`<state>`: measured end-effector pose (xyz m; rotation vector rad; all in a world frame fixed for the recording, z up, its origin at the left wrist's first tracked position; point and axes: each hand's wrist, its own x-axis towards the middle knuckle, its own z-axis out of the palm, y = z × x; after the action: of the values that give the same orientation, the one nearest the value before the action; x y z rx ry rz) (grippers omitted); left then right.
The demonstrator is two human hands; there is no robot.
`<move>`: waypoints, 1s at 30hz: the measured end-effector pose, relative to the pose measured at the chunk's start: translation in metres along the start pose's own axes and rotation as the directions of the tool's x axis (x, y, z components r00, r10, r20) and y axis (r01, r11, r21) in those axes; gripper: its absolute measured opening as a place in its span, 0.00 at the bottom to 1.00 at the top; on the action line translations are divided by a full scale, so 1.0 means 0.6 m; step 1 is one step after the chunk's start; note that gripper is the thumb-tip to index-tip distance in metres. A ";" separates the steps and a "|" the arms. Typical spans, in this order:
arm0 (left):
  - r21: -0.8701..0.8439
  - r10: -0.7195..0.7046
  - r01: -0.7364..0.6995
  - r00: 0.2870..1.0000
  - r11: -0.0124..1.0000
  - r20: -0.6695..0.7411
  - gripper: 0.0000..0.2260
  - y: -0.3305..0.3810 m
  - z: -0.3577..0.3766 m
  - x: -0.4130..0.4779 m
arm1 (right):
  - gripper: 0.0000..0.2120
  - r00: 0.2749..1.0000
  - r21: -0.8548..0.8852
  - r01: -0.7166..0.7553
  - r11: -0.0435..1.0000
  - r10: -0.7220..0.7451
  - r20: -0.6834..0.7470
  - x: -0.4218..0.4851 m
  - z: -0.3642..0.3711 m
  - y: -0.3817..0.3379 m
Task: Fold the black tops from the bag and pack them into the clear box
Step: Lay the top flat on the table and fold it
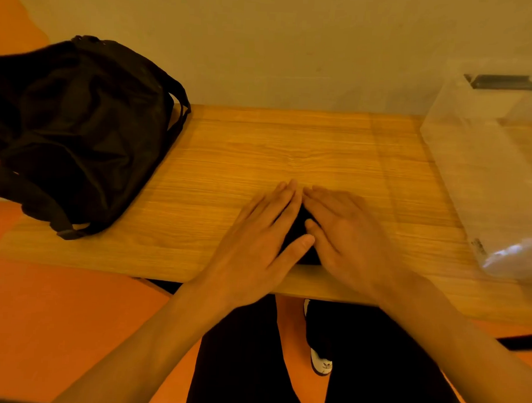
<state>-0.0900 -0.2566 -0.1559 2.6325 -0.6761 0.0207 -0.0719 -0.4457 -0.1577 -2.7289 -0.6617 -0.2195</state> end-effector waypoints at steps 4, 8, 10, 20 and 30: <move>0.231 -0.014 0.005 0.999 0.973 0.040 0.36 -0.017 0.026 -0.005 | 0.33 0.994 -0.138 -0.017 0.990 0.032 0.102 -0.022 0.028 0.001; 0.251 -0.013 0.008 1.000 0.968 0.019 0.34 -0.022 0.036 -0.007 | 0.33 0.992 -0.116 -0.027 0.993 0.041 0.120 -0.030 0.032 0.008; 0.237 -0.024 0.020 1.000 0.971 0.013 0.34 -0.025 0.037 -0.005 | 0.33 0.991 -0.107 -0.030 0.994 0.044 0.124 -0.028 0.031 0.008; 0.194 -0.082 0.086 0.996 0.977 -0.027 0.36 -0.025 0.041 -0.008 | 0.37 0.983 -0.056 -0.069 0.996 0.077 0.165 -0.029 0.028 0.020; -0.150 -0.322 0.317 0.947 0.936 -0.004 0.36 -0.026 0.001 -0.028 | 0.38 0.944 0.071 -0.189 0.979 0.161 0.288 -0.038 -0.003 0.031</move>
<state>-0.0977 -0.2366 -0.1646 2.5602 -0.2225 -0.0834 -0.0832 -0.4715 -0.1659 -2.7273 -0.4807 0.2424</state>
